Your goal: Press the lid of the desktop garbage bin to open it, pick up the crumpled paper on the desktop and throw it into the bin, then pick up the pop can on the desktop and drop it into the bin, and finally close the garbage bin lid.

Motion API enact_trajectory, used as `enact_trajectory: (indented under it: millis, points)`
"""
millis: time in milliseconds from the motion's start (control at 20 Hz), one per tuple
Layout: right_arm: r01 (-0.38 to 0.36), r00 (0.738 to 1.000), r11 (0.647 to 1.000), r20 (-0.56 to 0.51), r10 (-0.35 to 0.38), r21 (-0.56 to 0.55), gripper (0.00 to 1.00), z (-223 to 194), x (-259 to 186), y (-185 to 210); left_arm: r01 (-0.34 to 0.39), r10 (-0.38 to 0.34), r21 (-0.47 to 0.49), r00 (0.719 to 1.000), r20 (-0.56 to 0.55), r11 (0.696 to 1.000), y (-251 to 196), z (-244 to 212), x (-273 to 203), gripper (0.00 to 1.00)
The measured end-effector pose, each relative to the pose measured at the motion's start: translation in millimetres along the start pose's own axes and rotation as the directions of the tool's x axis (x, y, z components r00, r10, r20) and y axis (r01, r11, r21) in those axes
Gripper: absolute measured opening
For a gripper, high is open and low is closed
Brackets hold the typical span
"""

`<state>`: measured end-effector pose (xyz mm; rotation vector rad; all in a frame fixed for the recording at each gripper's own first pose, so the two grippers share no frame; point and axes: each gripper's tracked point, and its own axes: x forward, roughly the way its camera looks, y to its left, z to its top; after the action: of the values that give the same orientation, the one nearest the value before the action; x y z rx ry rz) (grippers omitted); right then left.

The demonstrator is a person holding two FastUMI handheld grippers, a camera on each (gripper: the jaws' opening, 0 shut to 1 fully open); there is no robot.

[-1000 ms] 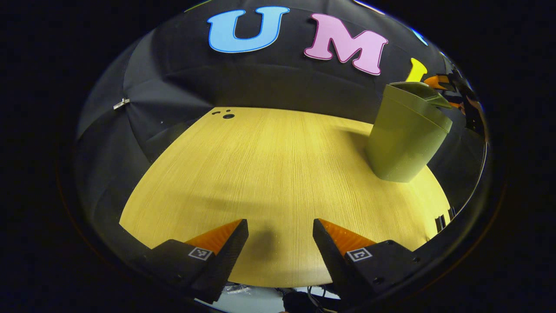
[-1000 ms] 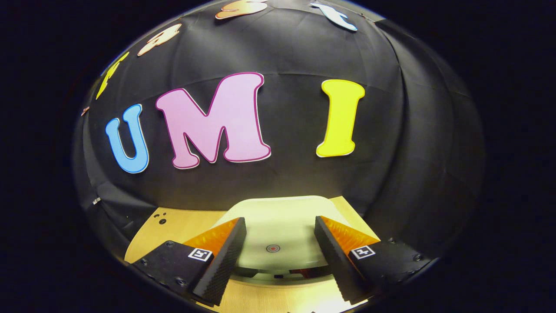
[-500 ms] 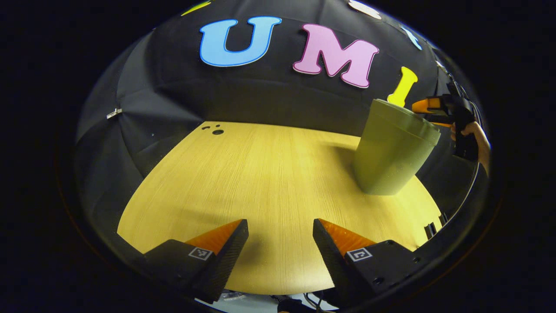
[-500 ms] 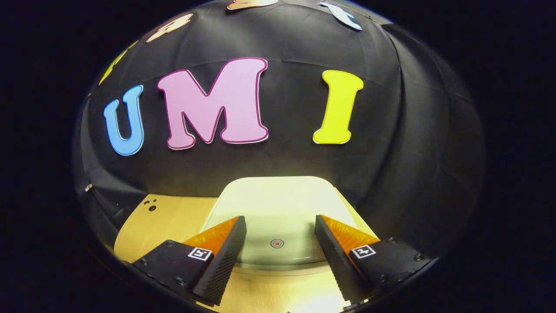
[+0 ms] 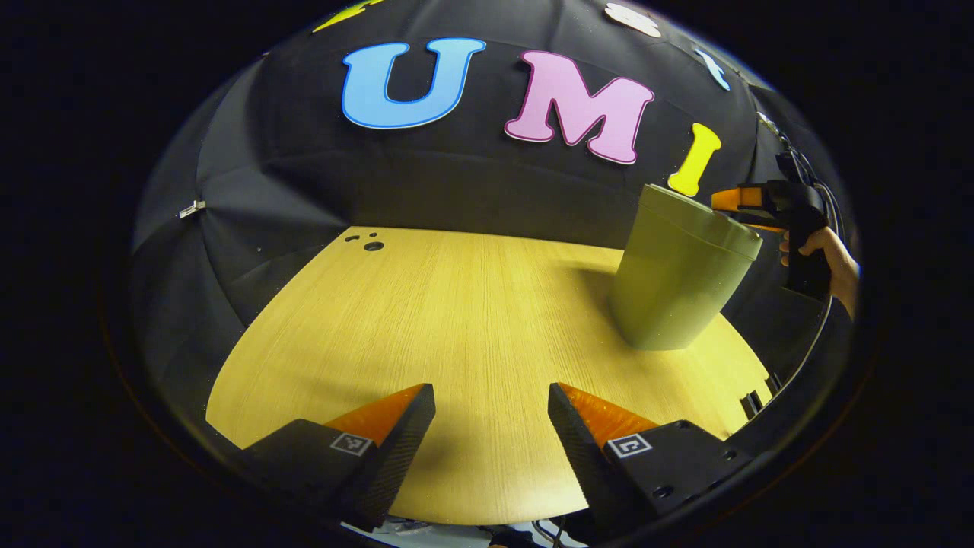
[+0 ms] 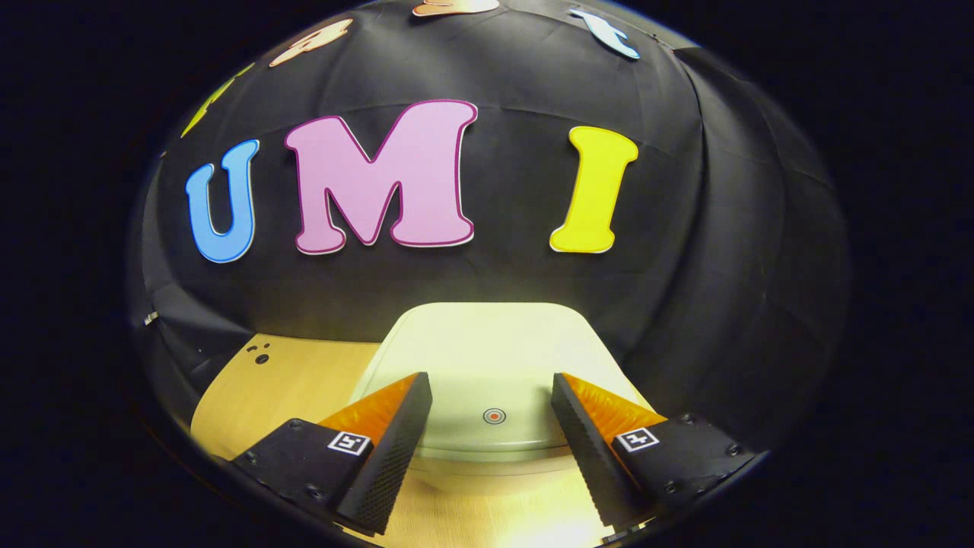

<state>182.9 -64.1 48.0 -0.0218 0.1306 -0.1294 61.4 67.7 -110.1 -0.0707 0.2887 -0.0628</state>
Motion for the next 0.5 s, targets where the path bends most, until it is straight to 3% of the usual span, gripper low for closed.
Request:
enact_trajectory:
  millis: [250, 500]
  points:
    - [-0.009, 1.000, 1.000, 0.010, 0.009, 0.000, 1.00, 0, -13, 1, 0.002, -0.002, 0.007, 0.996, 0.086, 1.000, 0, 33, -18, 0.96]
    - [-0.014, 0.998, 0.996, 0.060, 0.008, 0.091, 0.99, 3, -38, 17, -0.006, -0.005, 0.055, 0.980, 0.200, 0.998, -1, 68, -51, 0.96]
